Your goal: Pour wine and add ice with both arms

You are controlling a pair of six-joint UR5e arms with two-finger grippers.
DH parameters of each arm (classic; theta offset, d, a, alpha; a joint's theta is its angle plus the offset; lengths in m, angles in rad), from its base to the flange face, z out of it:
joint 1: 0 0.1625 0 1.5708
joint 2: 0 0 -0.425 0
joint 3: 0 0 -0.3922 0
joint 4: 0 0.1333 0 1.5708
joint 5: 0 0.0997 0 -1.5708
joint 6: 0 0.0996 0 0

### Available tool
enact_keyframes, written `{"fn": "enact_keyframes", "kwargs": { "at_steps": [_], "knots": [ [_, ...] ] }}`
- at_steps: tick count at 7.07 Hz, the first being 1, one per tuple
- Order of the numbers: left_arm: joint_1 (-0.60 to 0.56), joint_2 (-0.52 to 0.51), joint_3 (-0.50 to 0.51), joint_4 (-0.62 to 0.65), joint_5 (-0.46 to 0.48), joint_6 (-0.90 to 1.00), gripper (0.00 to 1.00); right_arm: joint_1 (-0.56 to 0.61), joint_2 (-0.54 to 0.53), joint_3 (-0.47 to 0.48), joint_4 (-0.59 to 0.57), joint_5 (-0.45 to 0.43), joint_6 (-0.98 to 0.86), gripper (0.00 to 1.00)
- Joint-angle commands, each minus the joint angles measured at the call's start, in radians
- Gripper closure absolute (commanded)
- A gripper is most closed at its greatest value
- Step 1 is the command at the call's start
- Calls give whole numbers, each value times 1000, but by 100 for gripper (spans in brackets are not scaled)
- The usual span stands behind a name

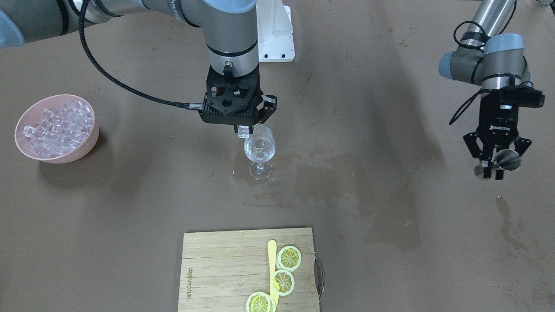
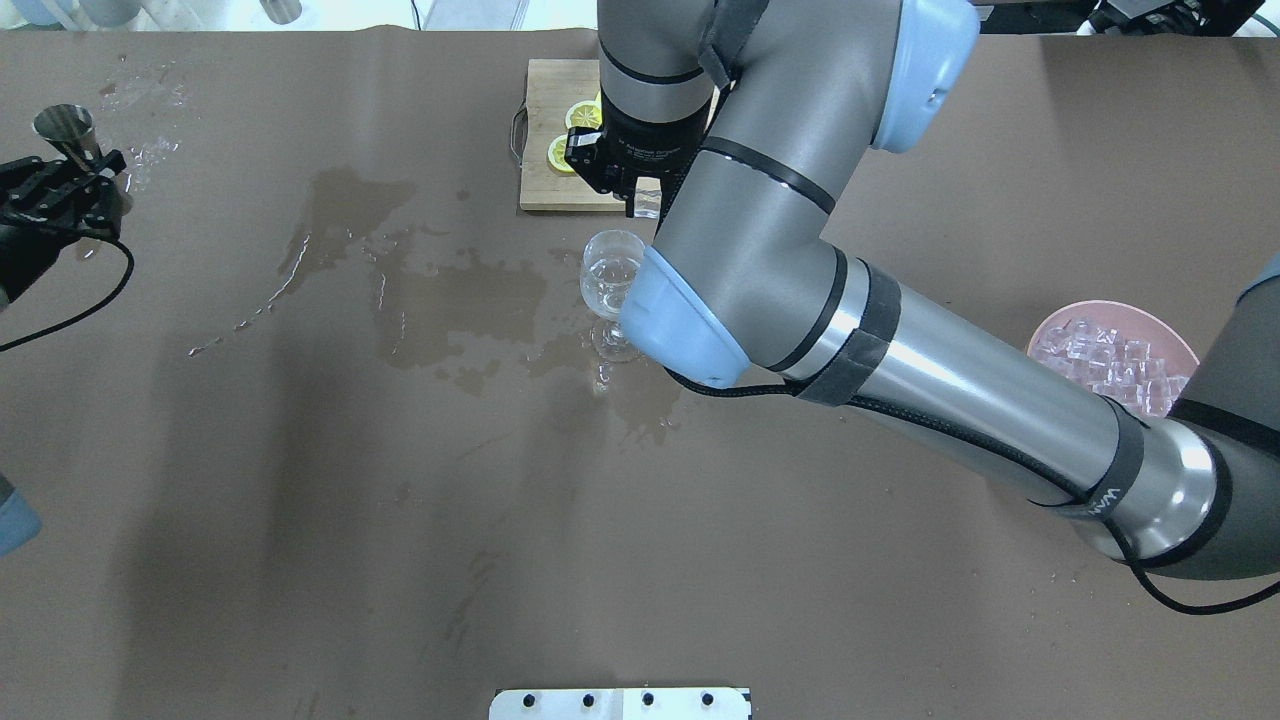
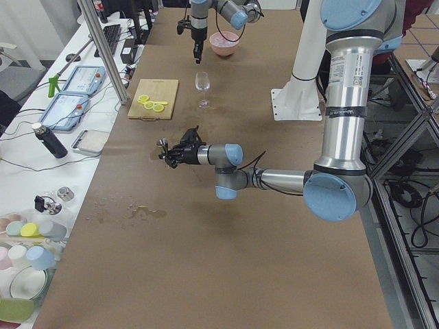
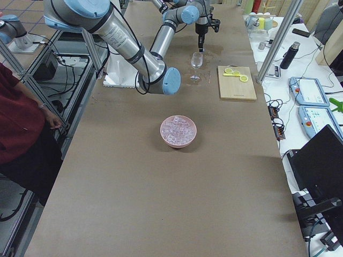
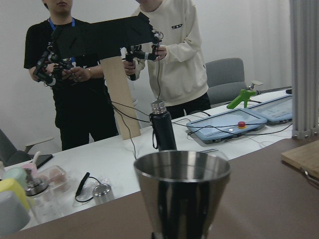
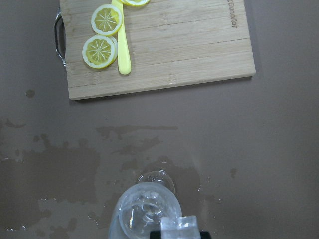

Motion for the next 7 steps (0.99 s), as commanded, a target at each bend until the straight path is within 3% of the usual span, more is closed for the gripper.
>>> {"fn": "enact_keyframes", "kwargs": {
  "at_steps": [1, 2, 6, 7],
  "knots": [
    [-29, 1, 111, -111, -18, -52, 100, -21, 47, -68, 6, -15, -3, 99],
    [-30, -1, 144, -157, -16, -88, 100, -27, 40, -82, 61, -23, -1, 98],
    [-22, -10, 235, -240, -9, -135, 100, -26, 24, -77, 75, -25, 11, 91],
    [-20, -6, 258, -243, -9, -125, 100, -26, 21, -76, 75, -25, 14, 58]
  ]
}}
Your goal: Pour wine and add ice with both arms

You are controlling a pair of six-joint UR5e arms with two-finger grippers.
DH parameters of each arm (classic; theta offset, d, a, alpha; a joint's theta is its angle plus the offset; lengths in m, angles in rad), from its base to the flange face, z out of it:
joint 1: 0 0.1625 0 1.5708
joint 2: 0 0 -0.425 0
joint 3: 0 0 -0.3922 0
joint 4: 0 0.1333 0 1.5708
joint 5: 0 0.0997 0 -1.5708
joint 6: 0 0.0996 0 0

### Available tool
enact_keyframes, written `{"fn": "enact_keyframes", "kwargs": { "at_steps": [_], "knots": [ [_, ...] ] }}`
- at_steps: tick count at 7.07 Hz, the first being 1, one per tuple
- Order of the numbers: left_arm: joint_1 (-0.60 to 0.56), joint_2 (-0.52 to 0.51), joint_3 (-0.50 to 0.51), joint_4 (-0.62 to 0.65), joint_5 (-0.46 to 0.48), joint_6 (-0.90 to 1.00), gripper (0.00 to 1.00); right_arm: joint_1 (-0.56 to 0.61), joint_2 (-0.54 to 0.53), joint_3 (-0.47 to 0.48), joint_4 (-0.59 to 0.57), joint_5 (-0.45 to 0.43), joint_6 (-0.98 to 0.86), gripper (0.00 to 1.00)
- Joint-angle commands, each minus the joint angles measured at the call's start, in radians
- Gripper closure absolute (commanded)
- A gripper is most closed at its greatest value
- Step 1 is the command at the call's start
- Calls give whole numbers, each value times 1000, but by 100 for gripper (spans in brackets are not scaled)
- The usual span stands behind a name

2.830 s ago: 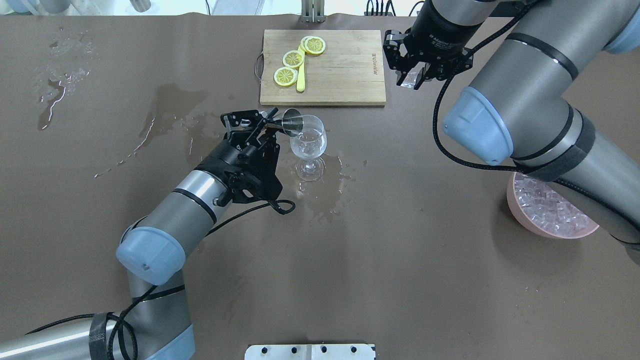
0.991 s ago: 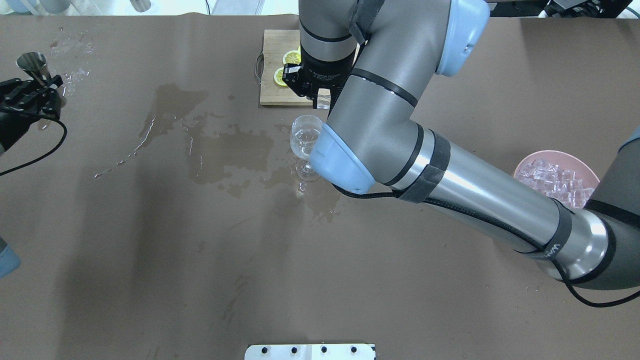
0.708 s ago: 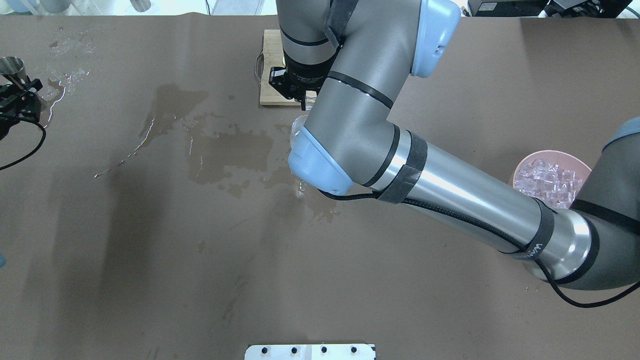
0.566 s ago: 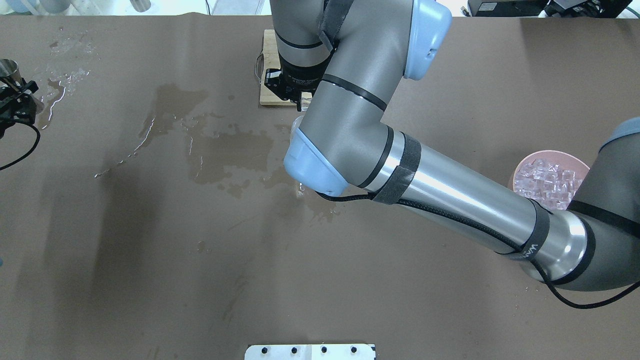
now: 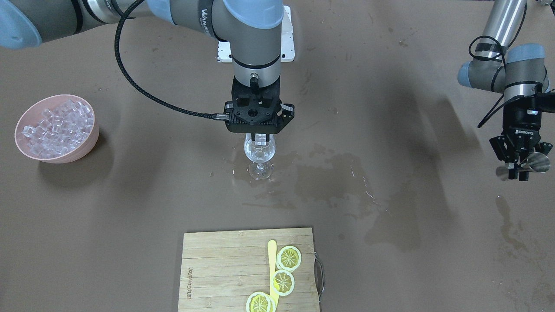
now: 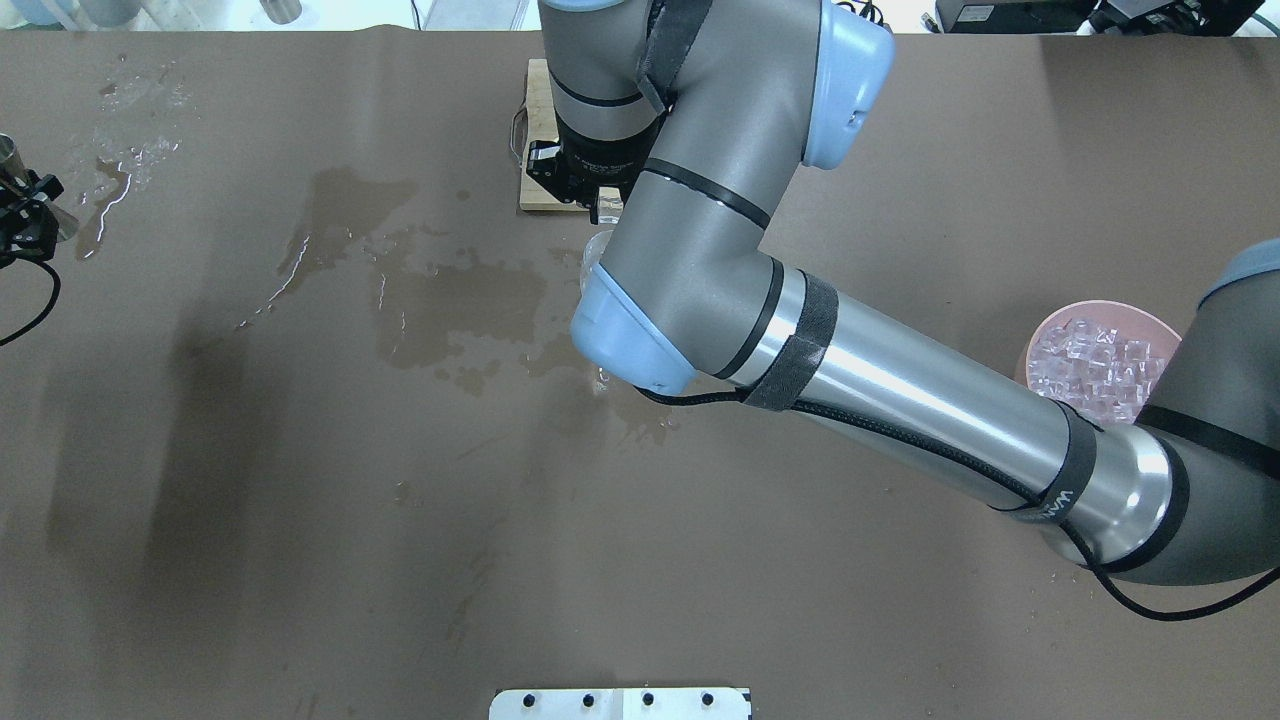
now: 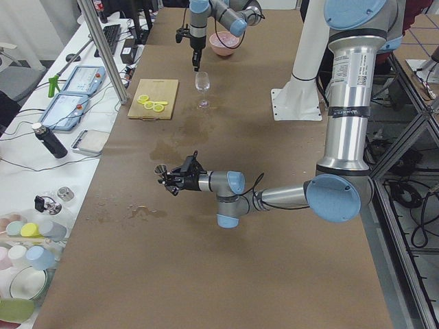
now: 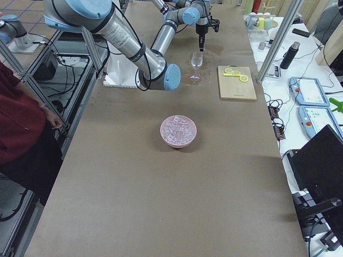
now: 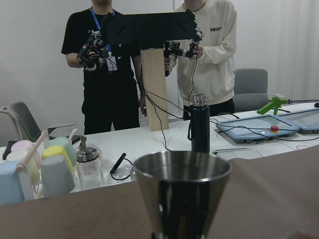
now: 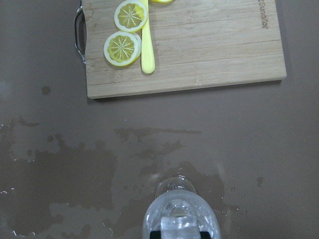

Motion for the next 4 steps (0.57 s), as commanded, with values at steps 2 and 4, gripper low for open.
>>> {"fn": "enact_keyframes", "kwargs": {
  "at_steps": [2, 4],
  "knots": [
    [5, 0, 61, -9, -1, -3, 100, -12, -2, 9, -6, -17, 6, 28],
    [13, -4, 87, -1, -9, -12, 100, -1, -5, 16, -9, -18, 5, 23]
  ]
}}
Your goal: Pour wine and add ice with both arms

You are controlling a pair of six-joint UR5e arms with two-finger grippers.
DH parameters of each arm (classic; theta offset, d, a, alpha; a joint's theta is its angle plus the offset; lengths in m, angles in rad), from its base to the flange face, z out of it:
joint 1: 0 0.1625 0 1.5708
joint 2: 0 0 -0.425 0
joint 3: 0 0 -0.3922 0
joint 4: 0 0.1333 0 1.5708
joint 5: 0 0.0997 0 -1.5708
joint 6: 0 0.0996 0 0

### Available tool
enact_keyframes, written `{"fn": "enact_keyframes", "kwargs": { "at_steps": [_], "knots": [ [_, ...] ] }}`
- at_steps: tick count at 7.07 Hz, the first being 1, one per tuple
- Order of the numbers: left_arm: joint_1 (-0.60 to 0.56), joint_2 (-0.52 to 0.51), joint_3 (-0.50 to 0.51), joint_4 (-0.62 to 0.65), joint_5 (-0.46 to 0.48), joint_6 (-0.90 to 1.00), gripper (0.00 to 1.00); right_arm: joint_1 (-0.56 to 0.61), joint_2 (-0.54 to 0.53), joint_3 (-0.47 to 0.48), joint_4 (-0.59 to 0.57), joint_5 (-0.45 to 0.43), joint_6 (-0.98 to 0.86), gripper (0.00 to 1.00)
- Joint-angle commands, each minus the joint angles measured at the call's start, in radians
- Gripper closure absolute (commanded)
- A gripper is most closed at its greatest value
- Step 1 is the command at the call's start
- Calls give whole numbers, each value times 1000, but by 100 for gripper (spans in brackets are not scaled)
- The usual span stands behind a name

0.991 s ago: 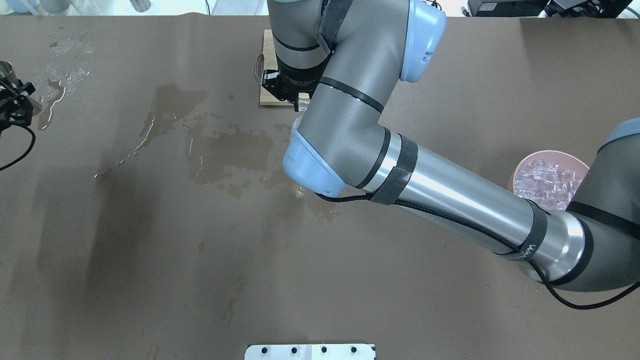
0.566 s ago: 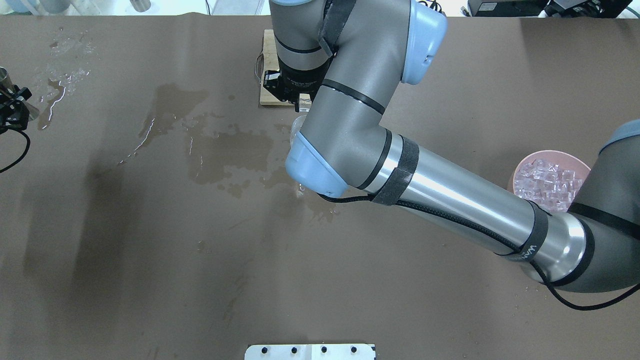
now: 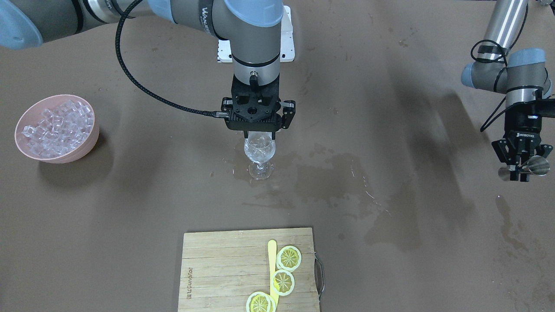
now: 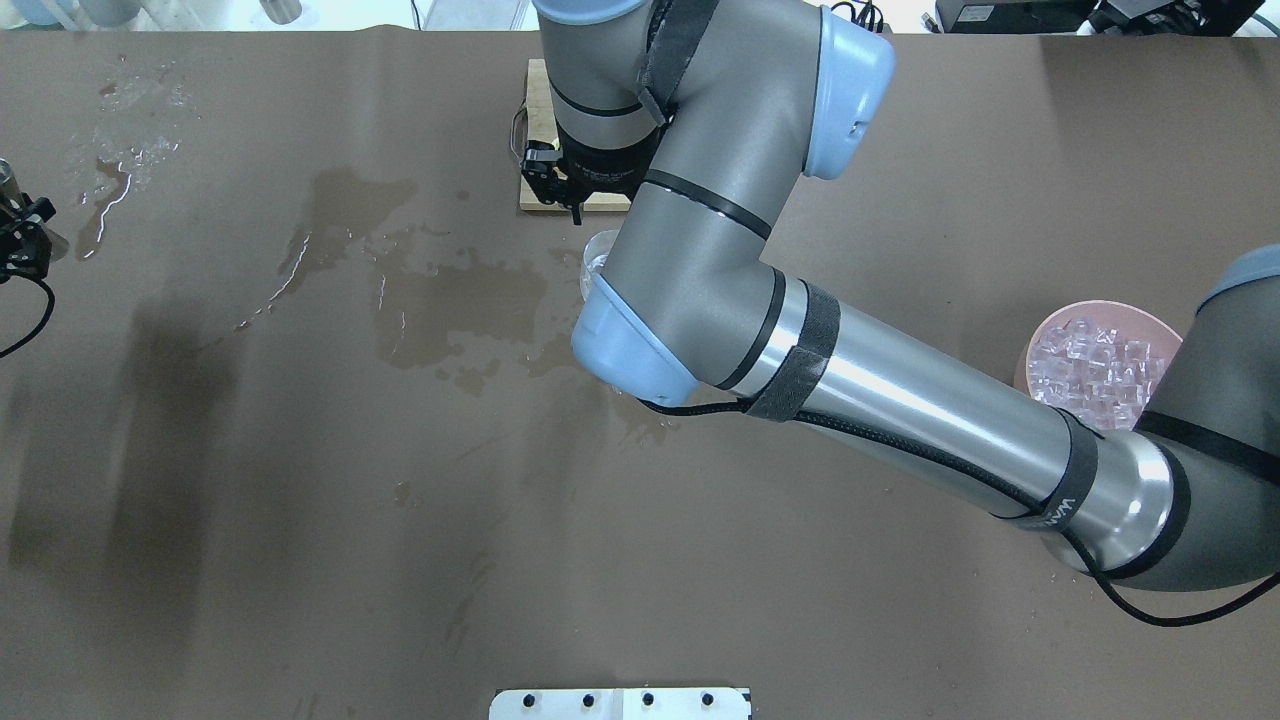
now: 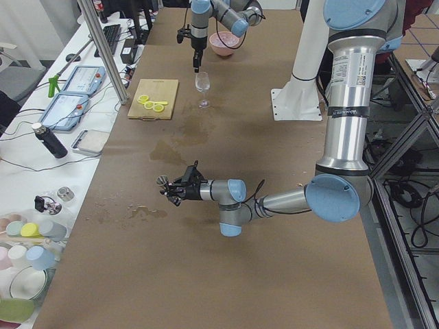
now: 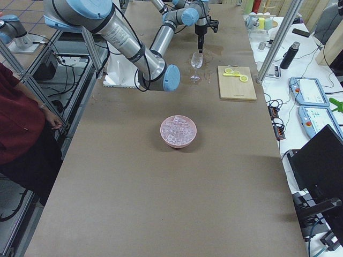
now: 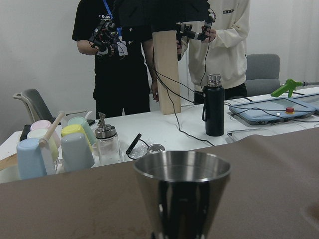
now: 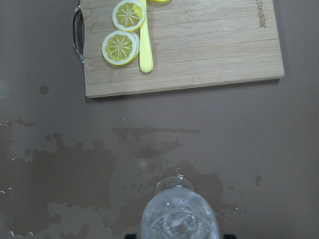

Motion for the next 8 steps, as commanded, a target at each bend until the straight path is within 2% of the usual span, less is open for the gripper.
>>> {"fn": "enact_keyframes", "kwargs": {
  "at_steps": [1, 2, 3, 4, 6, 8],
  "knots": [
    [9, -14, 42, 4, -3, -18, 100, 35, -1, 12, -6, 13, -3, 23],
    [18, -21, 55, 2, -3, -18, 100, 85, -32, 38, -5, 60, -15, 20],
    [24, -22, 63, 2, 7, -15, 100, 155, -93, 111, -2, 133, -36, 17],
    [38, -30, 66, 2, 9, -13, 100, 221, -185, 206, -3, 189, -117, 0],
    [54, -31, 79, 2, 11, -15, 100, 366, -402, 382, 0, 249, -330, 0],
    [61, -31, 79, 1, 11, -15, 100, 513, -585, 444, 0, 309, -612, 0]
  ]
}}
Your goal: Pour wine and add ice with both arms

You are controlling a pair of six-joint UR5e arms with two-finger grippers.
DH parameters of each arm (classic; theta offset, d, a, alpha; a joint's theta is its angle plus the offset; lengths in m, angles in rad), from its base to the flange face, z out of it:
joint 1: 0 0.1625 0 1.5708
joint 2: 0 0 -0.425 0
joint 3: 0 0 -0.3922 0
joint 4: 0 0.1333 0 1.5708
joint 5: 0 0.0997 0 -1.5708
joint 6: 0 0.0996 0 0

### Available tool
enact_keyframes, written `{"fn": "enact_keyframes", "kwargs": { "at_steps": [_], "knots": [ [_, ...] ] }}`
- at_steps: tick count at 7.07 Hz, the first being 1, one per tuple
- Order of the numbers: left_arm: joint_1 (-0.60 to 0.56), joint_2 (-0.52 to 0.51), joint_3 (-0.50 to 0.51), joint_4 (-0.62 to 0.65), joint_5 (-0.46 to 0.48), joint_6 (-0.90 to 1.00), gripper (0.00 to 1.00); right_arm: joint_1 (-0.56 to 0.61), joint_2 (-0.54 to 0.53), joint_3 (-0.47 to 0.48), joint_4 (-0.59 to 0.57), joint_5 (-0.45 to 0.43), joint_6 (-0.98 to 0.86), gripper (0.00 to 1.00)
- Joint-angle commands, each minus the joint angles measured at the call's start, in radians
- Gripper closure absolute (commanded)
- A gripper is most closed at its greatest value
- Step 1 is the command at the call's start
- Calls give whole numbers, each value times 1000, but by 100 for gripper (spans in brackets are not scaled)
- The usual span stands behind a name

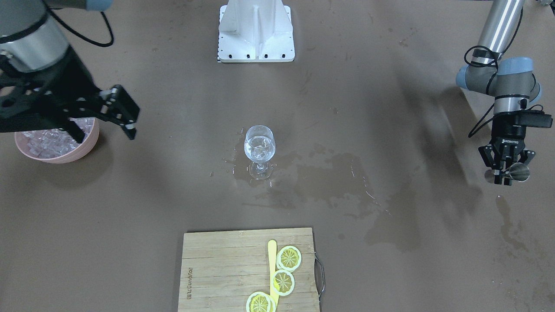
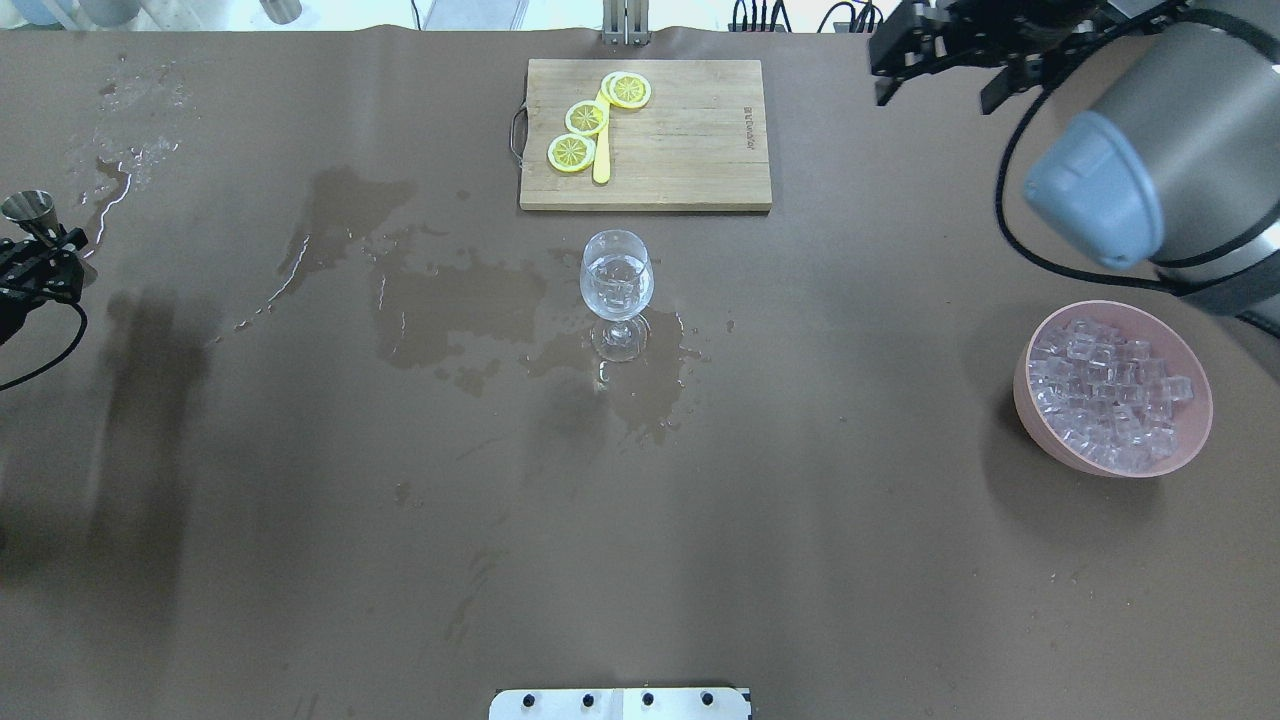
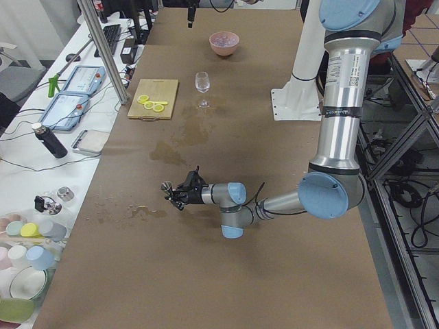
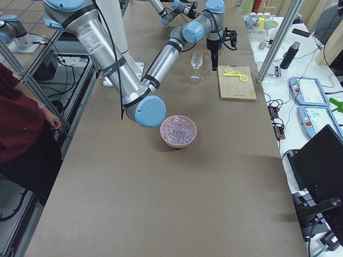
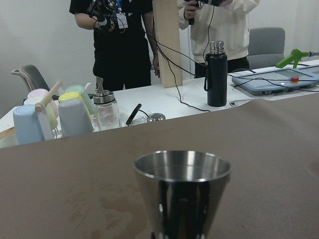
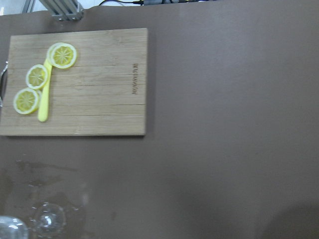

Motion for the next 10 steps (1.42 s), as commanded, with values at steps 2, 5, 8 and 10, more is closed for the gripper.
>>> {"fn": "enact_keyframes", "kwargs": {
  "at_steps": [2, 5, 8, 10],
  "knots": [
    [10, -2, 8, -1, -1, 0, 100, 189, -286, 39, -2, 28, -447, 0],
    [24, 0, 13, 0, -1, -2, 100, 355, -380, -122, -1, 92, -731, 0],
    [26, -2, 13, 0, -3, 0, 100, 443, -401, -309, 10, 107, -838, 0],
    [30, -6, 15, 0, 0, 0, 100, 451, -427, -349, 33, 118, -837, 0]
  ]
}}
